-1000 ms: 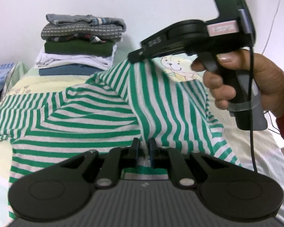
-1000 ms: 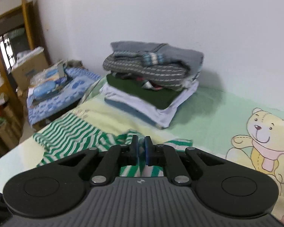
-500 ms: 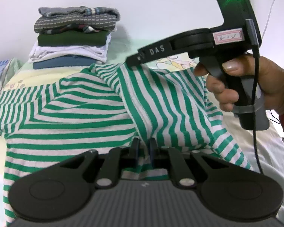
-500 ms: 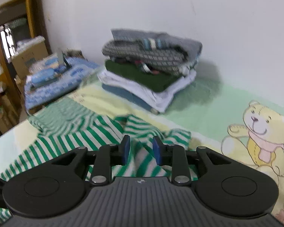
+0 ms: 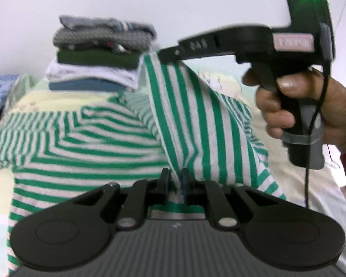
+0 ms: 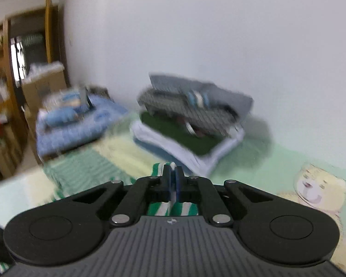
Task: Fold clothes
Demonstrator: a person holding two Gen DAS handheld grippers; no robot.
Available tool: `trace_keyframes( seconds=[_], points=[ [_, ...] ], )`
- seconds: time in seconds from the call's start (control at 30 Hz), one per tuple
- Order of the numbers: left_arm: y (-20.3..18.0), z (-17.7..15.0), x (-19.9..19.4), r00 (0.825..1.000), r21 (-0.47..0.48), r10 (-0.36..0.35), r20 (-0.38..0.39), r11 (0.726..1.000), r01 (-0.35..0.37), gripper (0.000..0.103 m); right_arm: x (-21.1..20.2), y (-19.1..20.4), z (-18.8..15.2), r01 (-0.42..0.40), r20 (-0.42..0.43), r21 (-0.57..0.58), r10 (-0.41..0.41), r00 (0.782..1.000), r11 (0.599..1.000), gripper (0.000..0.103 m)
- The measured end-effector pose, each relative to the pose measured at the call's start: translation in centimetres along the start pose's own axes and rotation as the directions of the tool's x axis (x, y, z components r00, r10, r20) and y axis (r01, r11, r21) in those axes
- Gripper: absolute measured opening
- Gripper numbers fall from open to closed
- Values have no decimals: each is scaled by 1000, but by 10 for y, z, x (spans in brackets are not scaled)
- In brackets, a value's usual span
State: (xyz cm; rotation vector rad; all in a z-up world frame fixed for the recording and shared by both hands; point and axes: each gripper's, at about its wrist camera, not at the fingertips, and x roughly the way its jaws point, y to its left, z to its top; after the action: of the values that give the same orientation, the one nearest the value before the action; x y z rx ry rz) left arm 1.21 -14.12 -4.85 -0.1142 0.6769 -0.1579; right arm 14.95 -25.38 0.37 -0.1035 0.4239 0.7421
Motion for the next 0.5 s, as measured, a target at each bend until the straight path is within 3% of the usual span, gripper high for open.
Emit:
trace_keyframes(
  seconds=[0.13, 0.27, 0.37, 0.5],
  points=[
    [0, 2, 3, 1000, 20, 22, -16, 1000, -21, 9, 36, 21, -2, -16, -65, -82, 11, 998, 997, 3],
    [-1, -4, 16, 996, 46, 31, -84, 999, -28, 9, 69, 24, -35, 50, -196, -135, -76, 978, 990, 4],
    [5, -4, 18, 995, 61, 31, -97, 998, -25, 10, 58, 7, -45, 102, -196, -79, -116, 974, 992, 13],
    [16, -3, 19, 994, 69, 33, -106, 997, -25, 15, -3, -40, -39, 141, -94, 173, -126, 988, 975, 19]
  ],
)
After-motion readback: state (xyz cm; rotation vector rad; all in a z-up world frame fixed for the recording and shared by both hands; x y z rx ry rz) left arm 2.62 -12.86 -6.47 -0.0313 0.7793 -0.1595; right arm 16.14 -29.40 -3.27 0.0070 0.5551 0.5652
